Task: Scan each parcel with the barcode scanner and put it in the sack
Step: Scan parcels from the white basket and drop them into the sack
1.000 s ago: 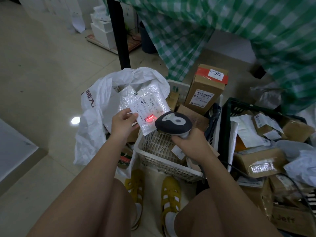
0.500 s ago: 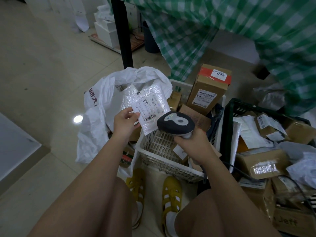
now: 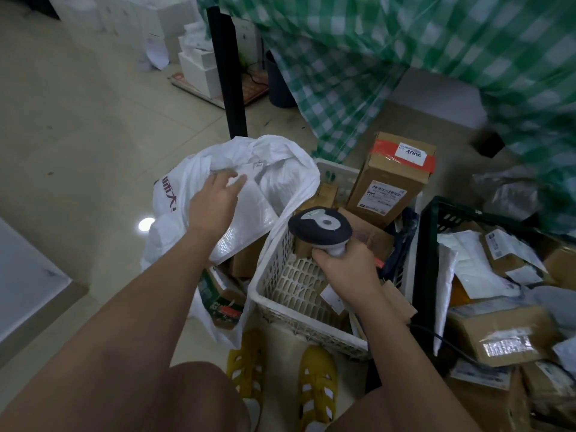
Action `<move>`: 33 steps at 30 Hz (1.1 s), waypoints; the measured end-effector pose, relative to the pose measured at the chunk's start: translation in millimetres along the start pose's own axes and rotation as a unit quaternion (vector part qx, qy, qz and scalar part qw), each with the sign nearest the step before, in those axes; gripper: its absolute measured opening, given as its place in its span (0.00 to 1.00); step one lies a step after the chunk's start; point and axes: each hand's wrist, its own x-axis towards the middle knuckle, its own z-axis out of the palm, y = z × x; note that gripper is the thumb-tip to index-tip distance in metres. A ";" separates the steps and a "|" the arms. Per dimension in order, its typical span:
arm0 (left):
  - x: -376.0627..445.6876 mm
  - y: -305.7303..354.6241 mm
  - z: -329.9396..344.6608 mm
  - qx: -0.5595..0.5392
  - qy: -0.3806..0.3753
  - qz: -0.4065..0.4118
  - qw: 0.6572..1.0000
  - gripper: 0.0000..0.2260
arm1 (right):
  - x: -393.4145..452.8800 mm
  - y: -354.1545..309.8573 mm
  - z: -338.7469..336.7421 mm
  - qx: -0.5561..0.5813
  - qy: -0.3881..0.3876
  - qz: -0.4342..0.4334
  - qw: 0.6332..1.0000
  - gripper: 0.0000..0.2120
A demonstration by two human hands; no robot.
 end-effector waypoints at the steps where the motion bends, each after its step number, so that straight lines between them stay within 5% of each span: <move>1: 2.7 -1.1 7.0 0.039 -0.045 0.013 0.998 0.24 | 2.4 1.4 1.1 0.007 -0.003 0.006 1.000 0.19; 5: 5.3 -2.1 46.6 0.110 -0.192 0.028 0.975 0.29 | 13.2 10.9 8.6 0.013 -0.010 0.018 1.000 0.21; 14: 10.4 -23.6 109.7 0.144 -0.359 -0.067 0.920 0.30 | 46.0 30.1 44.3 0.004 0.001 0.082 0.997 0.20; 19: 8.3 -18.9 107.7 0.064 -0.353 -0.098 0.928 0.29 | 49.6 28.7 43.7 -0.008 -0.001 0.107 0.994 0.18; 26: -3.5 39.0 81.6 -0.120 -0.311 -0.025 0.942 0.27 | 46.0 29.5 2.4 0.043 0.058 0.167 0.983 0.14; 29: -12.7 77.8 83.4 -0.231 -0.287 0.043 0.929 0.24 | 40.6 40.5 -22.3 0.017 0.077 0.169 0.982 0.18; 33: -23.9 132.7 98.1 -0.289 -0.370 0.035 0.882 0.16 | 31.6 60.1 -55.8 -0.022 0.102 0.182 0.978 0.16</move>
